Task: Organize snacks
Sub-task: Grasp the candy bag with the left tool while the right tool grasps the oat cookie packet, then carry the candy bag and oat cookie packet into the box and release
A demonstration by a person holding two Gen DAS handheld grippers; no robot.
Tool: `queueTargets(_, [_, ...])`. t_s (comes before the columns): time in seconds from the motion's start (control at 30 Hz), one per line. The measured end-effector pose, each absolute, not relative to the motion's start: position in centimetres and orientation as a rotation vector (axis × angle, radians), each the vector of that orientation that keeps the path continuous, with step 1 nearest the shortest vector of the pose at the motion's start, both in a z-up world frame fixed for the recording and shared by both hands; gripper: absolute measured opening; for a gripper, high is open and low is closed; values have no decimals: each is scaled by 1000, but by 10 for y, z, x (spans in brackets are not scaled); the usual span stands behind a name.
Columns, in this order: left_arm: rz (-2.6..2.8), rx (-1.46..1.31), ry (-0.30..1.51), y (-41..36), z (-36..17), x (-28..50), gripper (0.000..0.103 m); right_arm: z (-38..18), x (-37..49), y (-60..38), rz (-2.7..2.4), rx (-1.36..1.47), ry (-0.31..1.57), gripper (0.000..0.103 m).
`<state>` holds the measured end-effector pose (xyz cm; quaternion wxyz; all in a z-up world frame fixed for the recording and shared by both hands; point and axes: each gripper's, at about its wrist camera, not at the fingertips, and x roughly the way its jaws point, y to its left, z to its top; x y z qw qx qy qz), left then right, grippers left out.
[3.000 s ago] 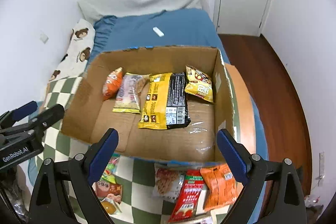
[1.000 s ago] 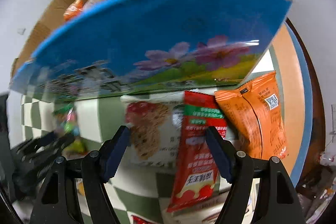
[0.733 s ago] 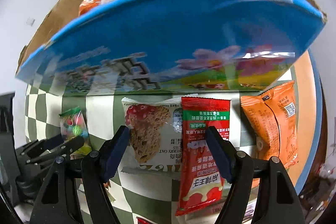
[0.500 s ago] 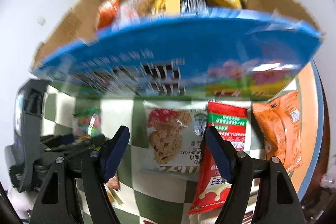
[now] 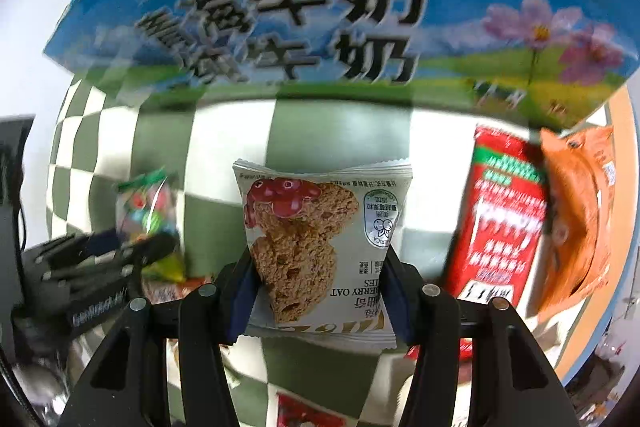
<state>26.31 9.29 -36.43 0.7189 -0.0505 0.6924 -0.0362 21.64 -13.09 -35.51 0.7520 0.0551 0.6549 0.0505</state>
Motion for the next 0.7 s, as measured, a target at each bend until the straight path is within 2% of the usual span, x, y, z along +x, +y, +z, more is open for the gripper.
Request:
queueTargets(0.1, [-64, -180, 1566, 111, -373, 277, 51, -358, 220, -135, 96, 179, 1430, 67])
queueTargets(0.27, [-41, -242, 1552, 128, -371, 289, 53, -353, 226, -140, 79, 217, 1424, 67])
queueTargets(0.33, [-27, -224, 1528, 128, -366, 291, 49, -351, 228, -142, 71, 189, 1412, 64])
queueTargets(0.4, [-26, -183, 1506, 125, -360, 292, 47, -348, 227, -137, 61, 141, 1397, 51])
queueTargets(0.7, [-89, -126, 1395, 118, -290, 265, 46, -300, 206, -132, 143, 219, 1309, 49])
